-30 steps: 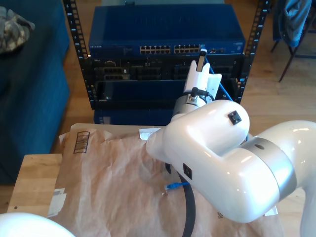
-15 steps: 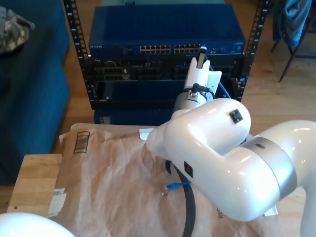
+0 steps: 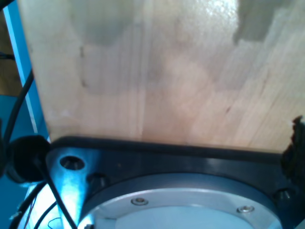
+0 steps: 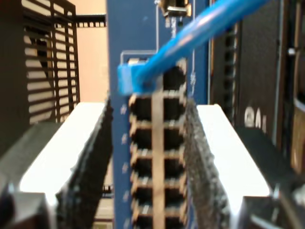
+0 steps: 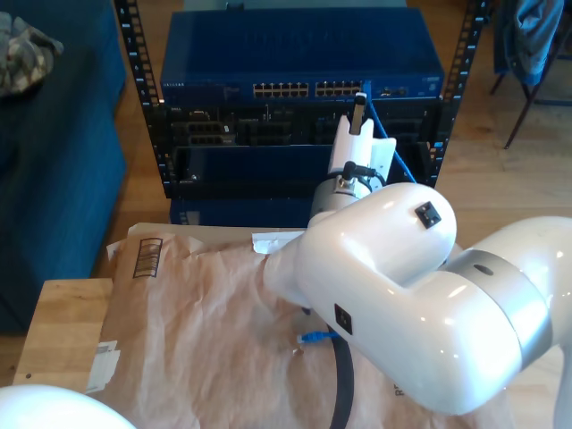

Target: Grab the cable and plug it in

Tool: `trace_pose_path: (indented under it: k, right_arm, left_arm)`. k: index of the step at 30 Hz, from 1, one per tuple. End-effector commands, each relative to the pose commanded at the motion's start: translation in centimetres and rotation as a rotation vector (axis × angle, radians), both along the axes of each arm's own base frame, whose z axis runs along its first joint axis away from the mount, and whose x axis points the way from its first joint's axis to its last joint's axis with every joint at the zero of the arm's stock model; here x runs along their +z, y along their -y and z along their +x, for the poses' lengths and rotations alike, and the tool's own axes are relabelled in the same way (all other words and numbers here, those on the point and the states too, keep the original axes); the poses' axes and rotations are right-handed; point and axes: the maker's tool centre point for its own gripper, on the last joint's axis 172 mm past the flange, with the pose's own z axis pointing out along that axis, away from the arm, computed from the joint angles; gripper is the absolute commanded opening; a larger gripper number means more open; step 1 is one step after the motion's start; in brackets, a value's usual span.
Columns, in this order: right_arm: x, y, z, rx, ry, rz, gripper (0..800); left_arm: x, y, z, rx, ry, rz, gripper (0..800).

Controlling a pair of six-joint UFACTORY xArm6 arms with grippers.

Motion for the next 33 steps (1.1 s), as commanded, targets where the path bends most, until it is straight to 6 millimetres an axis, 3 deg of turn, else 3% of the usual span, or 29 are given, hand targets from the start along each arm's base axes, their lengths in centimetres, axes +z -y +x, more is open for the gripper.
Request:
trace_pose_path:
  k: [10, 15, 22, 24, 27, 33]
  right_arm:
    - [2.1, 1.5, -2.9, 0.012, -0.033, -0.014, 277]
    - [0.8, 3.1, -4.3, 0.033, -0.130, -0.020, 315]
    - [0.6, 8.6, -3.2, 0.003, -0.260, -0.033, 406]
    - [0.7, 11.4, -2.9, -0.022, -0.295, -0.044, 435]
    - [0.0, 14.3, -2.3, -0.018, -0.391, -0.105, 568]
    - [0.1, 19.7, -2.9, -0.034, -0.481, -0.107, 593]
  left_arm:
    - [0.0, 0.0, 0.0, 0.000, 0.000, 0.000, 800]
    - [0.0, 0.0, 0.0, 0.000, 0.000, 0.000, 800]
    - [0.0, 0.0, 0.0, 0.000, 0.000, 0.000, 800]
    - [0.0, 0.0, 0.0, 0.000, 0.000, 0.000, 800]
    - [0.0, 0.0, 0.0, 0.000, 0.000, 0.000, 800]
    - [0.0, 0.0, 0.0, 0.000, 0.000, 0.000, 800]
